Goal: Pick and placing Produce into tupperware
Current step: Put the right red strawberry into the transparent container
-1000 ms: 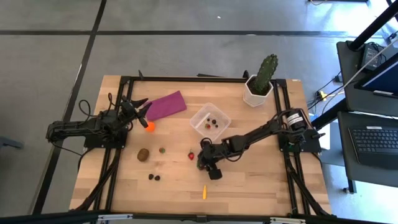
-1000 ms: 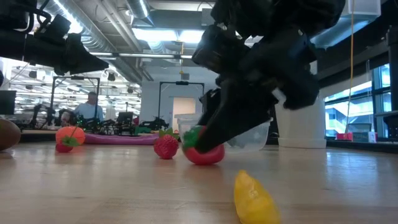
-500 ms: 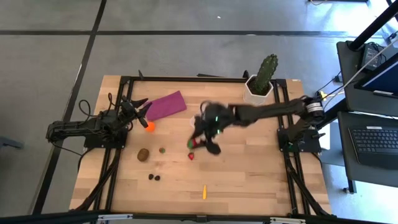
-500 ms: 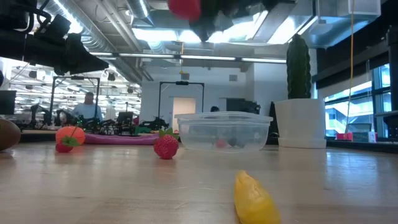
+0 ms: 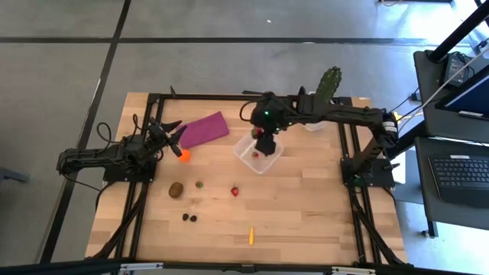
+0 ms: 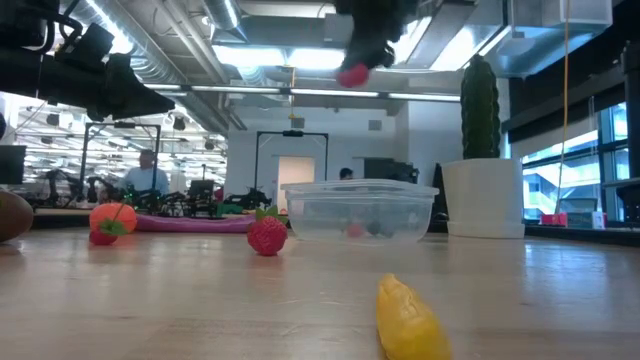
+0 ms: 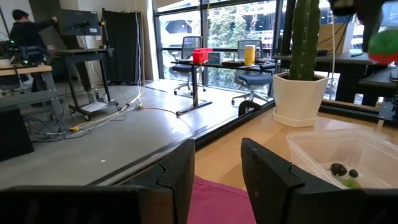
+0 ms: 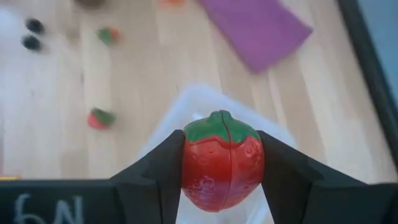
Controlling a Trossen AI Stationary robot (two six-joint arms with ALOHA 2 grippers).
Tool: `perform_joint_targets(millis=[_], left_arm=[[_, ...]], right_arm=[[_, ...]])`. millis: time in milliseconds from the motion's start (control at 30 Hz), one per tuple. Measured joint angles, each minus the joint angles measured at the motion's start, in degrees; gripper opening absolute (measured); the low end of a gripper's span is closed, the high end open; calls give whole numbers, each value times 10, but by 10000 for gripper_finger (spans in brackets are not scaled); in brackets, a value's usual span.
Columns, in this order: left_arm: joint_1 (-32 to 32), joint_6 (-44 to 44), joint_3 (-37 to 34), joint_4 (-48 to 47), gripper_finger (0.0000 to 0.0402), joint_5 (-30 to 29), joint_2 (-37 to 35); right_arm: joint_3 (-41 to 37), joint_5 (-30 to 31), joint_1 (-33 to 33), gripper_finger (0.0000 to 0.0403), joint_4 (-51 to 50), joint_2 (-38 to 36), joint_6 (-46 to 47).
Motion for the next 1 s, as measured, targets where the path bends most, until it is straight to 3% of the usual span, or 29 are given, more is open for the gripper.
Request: perform_joint_targets(millis=[467, 733, 1000], left_arm=[[0, 0, 0, 0, 124, -7, 0], [0, 0, 0, 0, 124, -8, 0], [0, 0, 0, 0, 124, -8, 0]], right_arm=[[-197, -9, -15, 177, 87, 69, -10], [-252, -10, -15, 177, 145, 86, -9], [-259, -10, -15, 187, 161, 86, -10]])
